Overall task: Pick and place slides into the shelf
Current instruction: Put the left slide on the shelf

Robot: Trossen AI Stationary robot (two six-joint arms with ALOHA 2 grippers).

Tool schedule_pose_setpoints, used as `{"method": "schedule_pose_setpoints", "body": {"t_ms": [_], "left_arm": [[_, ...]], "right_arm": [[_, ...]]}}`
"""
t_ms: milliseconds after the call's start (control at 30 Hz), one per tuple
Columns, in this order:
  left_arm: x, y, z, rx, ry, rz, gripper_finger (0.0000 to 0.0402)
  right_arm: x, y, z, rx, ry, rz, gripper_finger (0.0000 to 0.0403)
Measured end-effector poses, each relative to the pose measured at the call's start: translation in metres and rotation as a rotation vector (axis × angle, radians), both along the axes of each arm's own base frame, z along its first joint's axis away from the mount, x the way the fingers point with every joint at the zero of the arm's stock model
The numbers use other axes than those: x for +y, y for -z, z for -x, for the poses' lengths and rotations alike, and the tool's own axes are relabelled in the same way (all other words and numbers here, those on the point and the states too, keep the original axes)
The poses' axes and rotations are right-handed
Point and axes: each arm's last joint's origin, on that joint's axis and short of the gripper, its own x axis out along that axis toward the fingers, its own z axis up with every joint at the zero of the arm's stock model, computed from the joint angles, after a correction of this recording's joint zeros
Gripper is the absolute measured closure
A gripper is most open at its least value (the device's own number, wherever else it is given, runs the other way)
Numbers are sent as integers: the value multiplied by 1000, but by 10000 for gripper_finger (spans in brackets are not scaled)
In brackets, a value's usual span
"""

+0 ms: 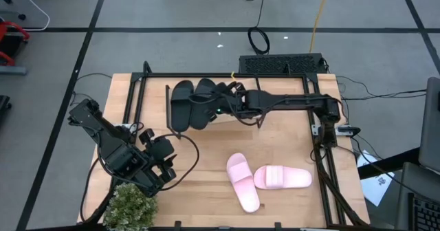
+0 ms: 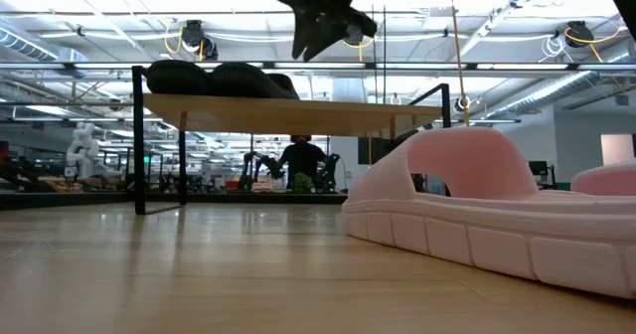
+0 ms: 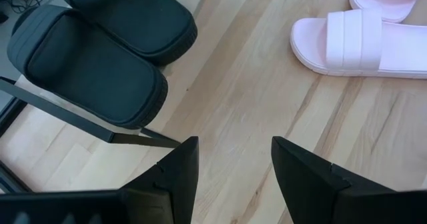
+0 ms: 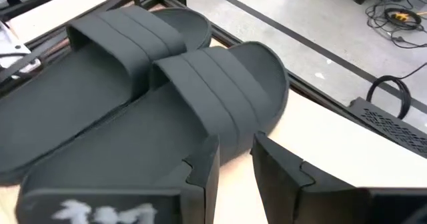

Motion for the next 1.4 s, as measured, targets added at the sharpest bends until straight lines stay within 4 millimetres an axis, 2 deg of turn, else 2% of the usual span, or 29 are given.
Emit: {"method": "schedule_pose_setpoints", "body": {"t_ms": [500, 700, 933, 1167, 1267, 1400], "left_arm": [[1, -1, 0, -15, 11, -34, 215], [1, -1, -1, -10, 37, -60, 215], [-6, -3, -8, -37, 164, -72, 215], [-33, -6, -31, -167, 404, -4, 215], [-51, 2, -47, -213, 497, 15, 215], [-76, 28, -79, -223, 616, 30, 215]], "right_arm": [[-2, 6, 25, 266, 49, 98, 323], [-4, -2, 40, 354, 99, 194, 323], [-2, -36, 68, 290, 125, 224, 323], [8, -81, 108, 143, 119, 226, 323], [11, -99, 127, 82, 135, 254, 323], [15, -116, 146, 1, 131, 248, 323]]}}
